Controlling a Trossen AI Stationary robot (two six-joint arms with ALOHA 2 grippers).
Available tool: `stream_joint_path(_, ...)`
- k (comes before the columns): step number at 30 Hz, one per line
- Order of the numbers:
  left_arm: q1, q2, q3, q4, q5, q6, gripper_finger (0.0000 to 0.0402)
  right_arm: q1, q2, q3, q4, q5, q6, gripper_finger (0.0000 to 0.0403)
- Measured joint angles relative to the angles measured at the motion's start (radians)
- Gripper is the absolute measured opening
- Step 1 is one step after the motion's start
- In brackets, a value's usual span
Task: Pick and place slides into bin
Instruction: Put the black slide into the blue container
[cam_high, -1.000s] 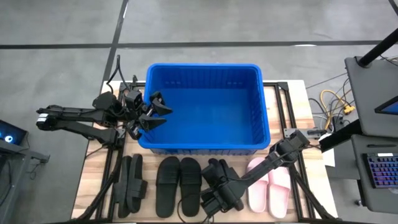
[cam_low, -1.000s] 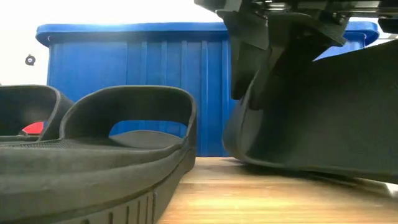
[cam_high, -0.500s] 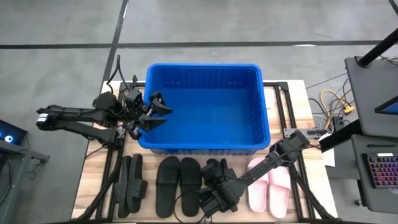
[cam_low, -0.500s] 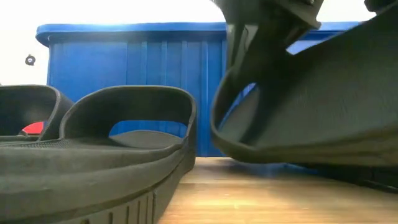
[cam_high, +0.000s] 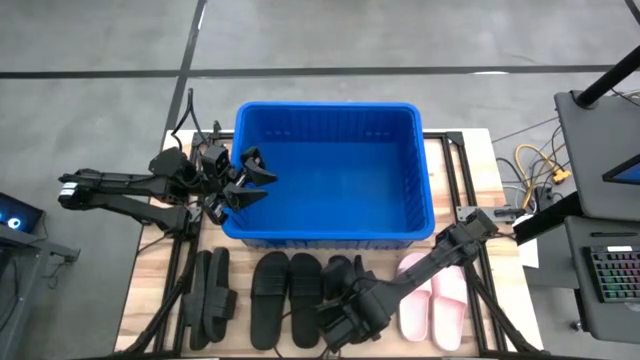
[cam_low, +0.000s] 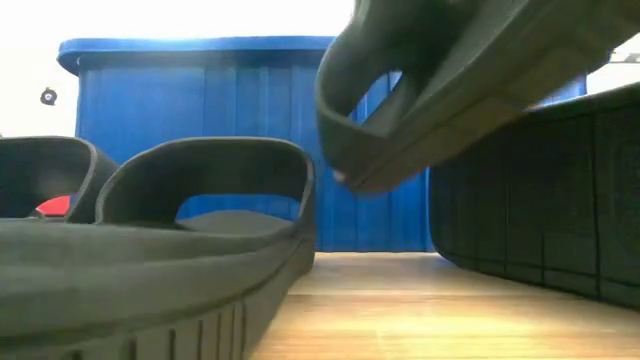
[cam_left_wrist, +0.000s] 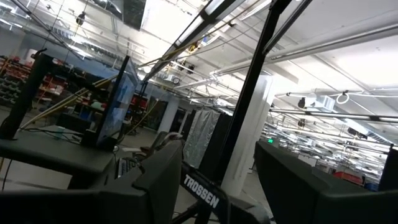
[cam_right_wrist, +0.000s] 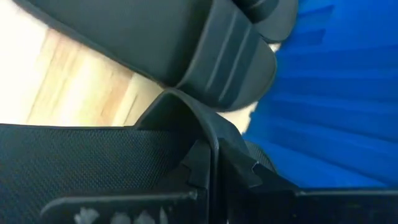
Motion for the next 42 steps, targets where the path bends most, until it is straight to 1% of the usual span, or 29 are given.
stream_joint_path(5, 0.000, 0.000, 0.000, 0.000, 0.000, 0.000, 0.0190, 0.000, -0.002, 0.108, -0.084, 0.000, 0.058, 0.0013)
stream_joint_path(8, 0.000, 0.000, 0.000, 0.000, 0.000, 0.000, 0.0190, 0.000, -0.043, 0.096, -0.069, -0.004, 0.068, 0.0013)
stream_joint_path(14, 0.000, 0.000, 0.000, 0.000, 0.000, 0.000, 0.0190, 0.000, -0.117, 0.101, -0.074, 0.007, 0.161, 0.0013)
stream_joint_path(20, 0.000, 0.000, 0.000, 0.001, 0.000, 0.000, 0.0190, 0.000, -0.194, 0.102, -0.031, 0.081, 0.229, 0.0013)
stream_joint_path(26, 0.000, 0.000, 0.000, 0.002, 0.000, 0.000, 0.0190, -0.002, -0.274, 0.102, 0.093, 0.174, 0.227, 0.0013)
stream_joint_path(30, 0.000, 0.000, 0.000, 0.003, 0.000, 0.000, 0.0190, -0.011, -0.338, 0.102, 0.202, 0.186, 0.176, 0.0013)
stream_joint_path(36, 0.000, -0.001, 0.000, 0.002, 0.000, 0.000, 0.0190, -0.027, -0.418, 0.102, 0.361, 0.187, 0.006, 0.0013)
stream_joint_path(42, 0.000, -0.017, 0.000, 0.003, 0.000, 0.000, 0.0190, -0.057, -0.481, 0.101, 0.407, 0.261, -0.118, 0.0013)
